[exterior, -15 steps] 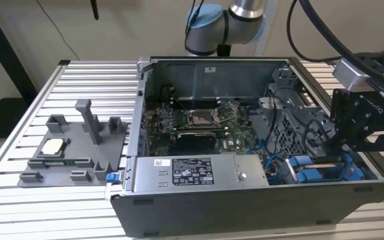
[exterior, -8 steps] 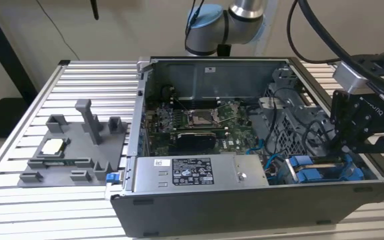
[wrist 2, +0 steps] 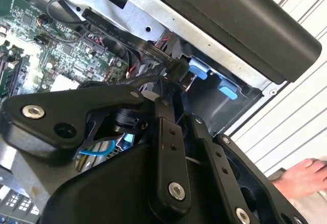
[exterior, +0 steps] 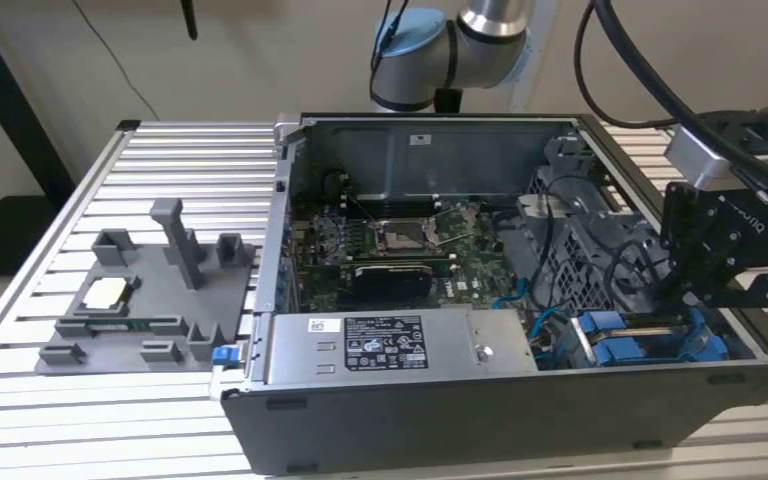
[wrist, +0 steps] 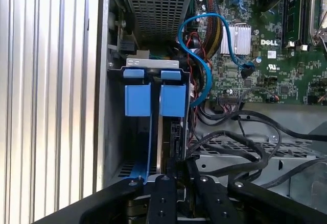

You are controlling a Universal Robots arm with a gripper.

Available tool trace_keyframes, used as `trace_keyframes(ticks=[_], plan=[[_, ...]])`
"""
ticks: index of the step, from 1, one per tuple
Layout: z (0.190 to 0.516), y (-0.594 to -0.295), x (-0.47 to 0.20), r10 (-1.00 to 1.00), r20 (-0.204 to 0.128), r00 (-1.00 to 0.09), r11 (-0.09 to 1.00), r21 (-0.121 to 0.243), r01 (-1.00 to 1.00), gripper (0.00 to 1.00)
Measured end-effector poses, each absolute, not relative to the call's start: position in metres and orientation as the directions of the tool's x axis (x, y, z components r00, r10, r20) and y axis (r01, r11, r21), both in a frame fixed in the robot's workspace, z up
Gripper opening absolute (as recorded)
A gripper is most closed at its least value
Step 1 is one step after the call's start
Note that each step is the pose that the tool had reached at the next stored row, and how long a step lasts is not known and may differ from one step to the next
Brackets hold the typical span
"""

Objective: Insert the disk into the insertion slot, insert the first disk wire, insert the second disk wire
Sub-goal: 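Insert the first disk wire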

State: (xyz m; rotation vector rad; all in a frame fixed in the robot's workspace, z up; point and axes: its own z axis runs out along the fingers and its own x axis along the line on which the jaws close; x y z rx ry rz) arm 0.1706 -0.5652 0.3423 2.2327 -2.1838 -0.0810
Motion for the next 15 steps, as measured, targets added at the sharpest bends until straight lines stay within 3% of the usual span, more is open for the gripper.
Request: trace_keyframes(ticks=[15], plan=[[0.3393,-0.5652,0.1715,-1.0,-0.025,-0.016,0.014,0.049,-0.999,0.19]])
